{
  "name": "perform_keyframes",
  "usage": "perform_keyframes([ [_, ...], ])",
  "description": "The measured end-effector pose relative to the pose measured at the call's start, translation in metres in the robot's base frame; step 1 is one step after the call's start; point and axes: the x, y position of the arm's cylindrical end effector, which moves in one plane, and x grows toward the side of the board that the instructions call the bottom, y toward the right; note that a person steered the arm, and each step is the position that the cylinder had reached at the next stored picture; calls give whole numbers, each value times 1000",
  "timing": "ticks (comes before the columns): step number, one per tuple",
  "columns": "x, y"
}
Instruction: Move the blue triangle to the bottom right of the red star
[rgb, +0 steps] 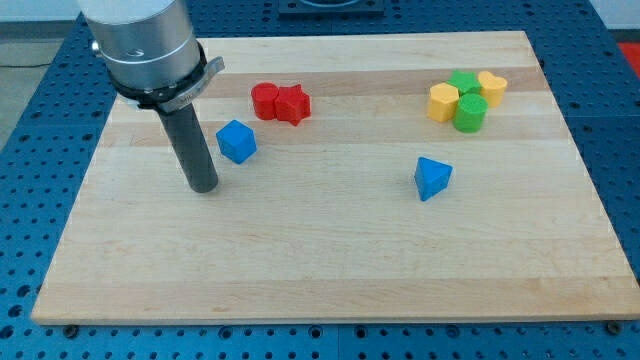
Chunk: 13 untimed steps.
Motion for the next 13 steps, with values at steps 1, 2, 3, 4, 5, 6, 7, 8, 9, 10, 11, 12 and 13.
perform_keyframes([
  [1, -33, 20],
  [2, -54, 39],
  [3, -64, 56],
  [4, -65, 64],
  [5, -17, 80],
  [6, 31, 132],
  [7, 64, 206],
  [8, 77, 271],
  [9, 32, 283],
  [10, 1, 270],
  [11, -15, 245],
  [12, -23, 206],
  [13, -31, 174],
])
